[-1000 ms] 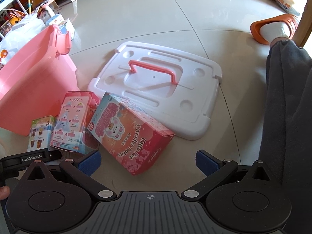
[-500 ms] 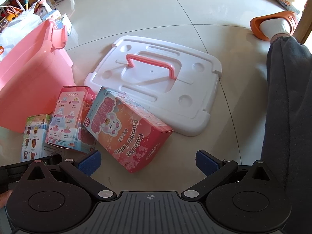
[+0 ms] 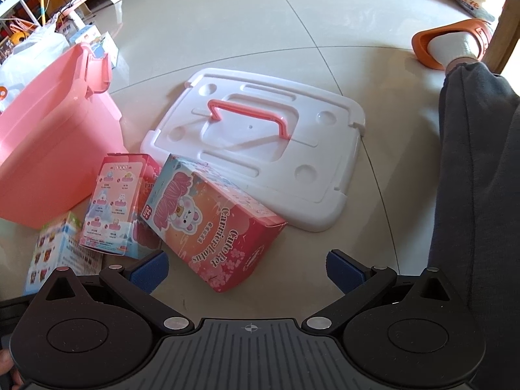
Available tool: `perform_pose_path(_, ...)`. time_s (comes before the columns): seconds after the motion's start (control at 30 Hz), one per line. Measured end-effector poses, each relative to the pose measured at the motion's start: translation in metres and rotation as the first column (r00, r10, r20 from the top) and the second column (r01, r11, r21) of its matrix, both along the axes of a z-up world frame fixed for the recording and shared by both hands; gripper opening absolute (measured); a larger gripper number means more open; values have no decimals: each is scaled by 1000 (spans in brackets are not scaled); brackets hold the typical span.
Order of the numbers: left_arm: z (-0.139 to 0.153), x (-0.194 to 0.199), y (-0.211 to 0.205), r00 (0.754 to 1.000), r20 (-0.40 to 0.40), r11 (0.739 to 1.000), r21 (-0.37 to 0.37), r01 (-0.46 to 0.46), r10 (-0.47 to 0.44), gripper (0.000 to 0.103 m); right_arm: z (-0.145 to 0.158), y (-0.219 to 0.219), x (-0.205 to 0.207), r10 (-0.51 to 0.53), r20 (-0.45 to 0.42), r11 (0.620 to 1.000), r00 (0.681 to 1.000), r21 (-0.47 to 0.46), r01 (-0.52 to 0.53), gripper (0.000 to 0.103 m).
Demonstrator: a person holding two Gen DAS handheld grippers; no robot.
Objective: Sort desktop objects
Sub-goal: 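Close the left tool on the blue bear-figure box, then lift the blue box with the left tool and carry it over the pink bin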
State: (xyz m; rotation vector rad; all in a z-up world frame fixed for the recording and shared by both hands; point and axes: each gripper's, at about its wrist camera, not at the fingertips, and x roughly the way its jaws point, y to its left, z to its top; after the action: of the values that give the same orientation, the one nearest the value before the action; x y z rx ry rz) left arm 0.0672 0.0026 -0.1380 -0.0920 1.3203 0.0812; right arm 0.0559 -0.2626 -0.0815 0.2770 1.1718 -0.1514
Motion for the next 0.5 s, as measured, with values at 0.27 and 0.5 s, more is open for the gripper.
perform_pose_path(0.27, 30, -18, -2, 999, 34, 1000, 11, -13, 12, 71, 7, -5, -3, -13, 23, 1000, 1000, 12, 13, 103)
perform_pose_path(0.5, 74, -20, -11, 995, 97, 1000, -6, -10, 11, 71, 13, -7, -5, -15, 39, 1000, 999, 12, 15, 103)
